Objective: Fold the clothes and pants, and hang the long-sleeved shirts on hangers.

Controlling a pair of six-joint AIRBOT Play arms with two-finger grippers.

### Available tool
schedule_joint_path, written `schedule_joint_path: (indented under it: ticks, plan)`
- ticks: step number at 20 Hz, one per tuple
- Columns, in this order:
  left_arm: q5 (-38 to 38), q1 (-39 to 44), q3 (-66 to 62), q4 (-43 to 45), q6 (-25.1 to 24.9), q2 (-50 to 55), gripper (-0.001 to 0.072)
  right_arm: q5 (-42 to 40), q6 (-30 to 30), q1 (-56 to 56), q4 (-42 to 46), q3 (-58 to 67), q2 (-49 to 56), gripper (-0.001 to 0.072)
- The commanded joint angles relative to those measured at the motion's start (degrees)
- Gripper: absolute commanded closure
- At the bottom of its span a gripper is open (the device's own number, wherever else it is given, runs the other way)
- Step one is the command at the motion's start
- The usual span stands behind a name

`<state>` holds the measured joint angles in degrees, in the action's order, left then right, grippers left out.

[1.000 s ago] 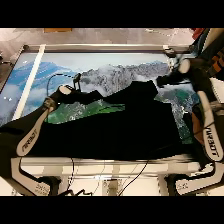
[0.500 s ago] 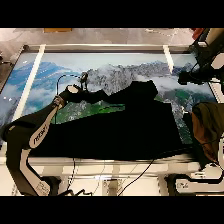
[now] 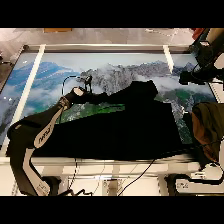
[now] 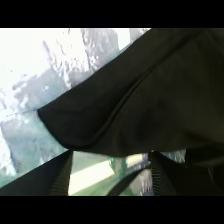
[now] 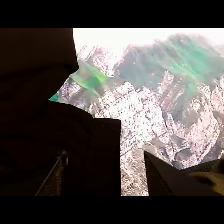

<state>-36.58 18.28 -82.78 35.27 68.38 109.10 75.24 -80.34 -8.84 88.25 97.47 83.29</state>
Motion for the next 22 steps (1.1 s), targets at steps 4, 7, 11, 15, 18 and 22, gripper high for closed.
schedule_joint_path:
  ticks: [4,7,11,15,18,22]
  plan:
    - [11.2,1.4,0.0,-0.4,0.0,0.5,0.0542,0.8,0.1,0.0,0.2,0.0,0.0,0.0186]
    - [16.5,1.2,-0.2,-3.0,-0.2,-0.4,0.0697,0.7,0.4,-0.1,3.0,0.0,0.0,0.0186]
    - [22.7,0.9,-1.1,-0.8,-1.1,-5.6,0.0697,0.3,3.4,-0.1,6.7,-0.3,0.1,0.0187]
    - [33.3,0.2,-2.9,11.1,-7.8,-14.8,0.0697,0.2,5.5,-2.3,6.6,-1.6,0.5,0.0199]
    - [43.4,-1.7,-2.9,17.9,-8.0,-22.0,0.0698,0.5,5.4,-6.3,6.4,-3.1,0.6,0.0280]
    - [44.3,-7.4,-2.9,22.2,-8.0,-28.5,0.0698,0.6,5.4,-13.2,4.3,-7.5,0.6,0.0326]
